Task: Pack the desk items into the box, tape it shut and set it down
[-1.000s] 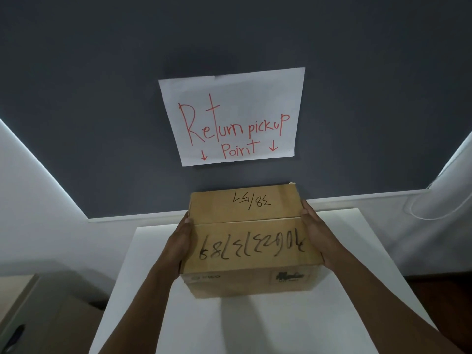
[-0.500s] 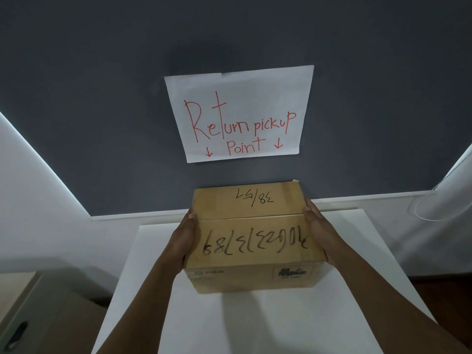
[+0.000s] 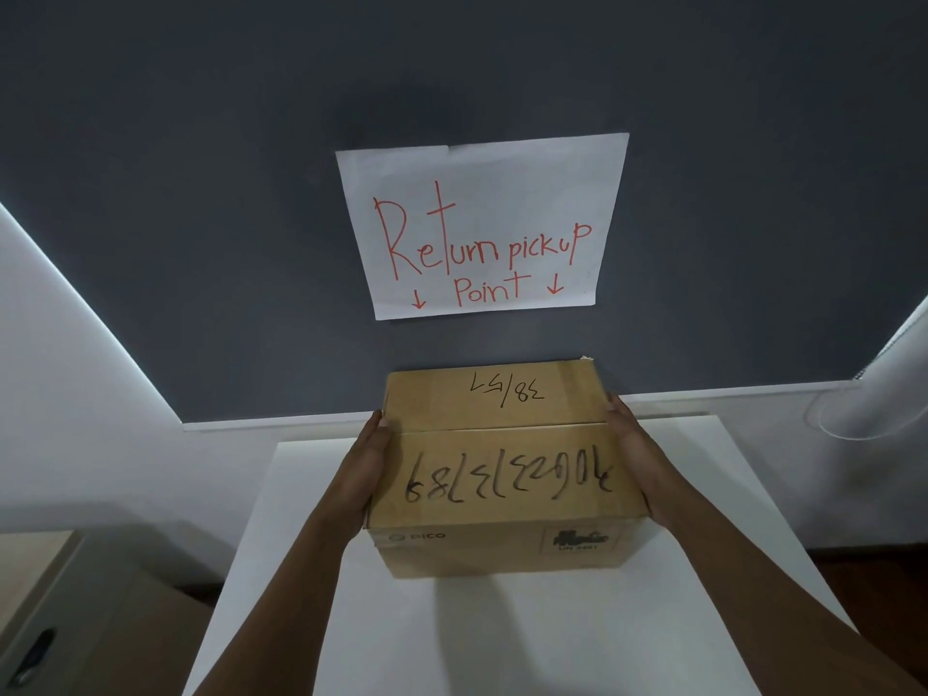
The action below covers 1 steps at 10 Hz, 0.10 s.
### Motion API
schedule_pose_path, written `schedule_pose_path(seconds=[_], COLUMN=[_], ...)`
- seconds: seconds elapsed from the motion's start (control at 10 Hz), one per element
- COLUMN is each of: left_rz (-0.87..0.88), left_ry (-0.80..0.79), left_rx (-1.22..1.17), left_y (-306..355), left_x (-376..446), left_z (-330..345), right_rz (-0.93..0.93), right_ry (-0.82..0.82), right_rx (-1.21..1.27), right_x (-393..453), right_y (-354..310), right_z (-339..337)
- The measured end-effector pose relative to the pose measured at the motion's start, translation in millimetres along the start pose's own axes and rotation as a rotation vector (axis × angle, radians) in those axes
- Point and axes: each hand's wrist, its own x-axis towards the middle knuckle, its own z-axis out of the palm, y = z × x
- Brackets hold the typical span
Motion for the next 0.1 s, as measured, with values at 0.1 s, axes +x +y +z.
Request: schedule_pose_path(seconds=[0.1], left_rz=[-0.024], left_ry=[0.001], left_rx=[-0.032], left_y=[2.4], left_x=[-2.0], left_z=[-0.1], right_rz=[0.059], right_ry=[-0.029], right_rx=[0.066], right_x=[-7.1], right_y=[-0.5], right_z=[-1.7])
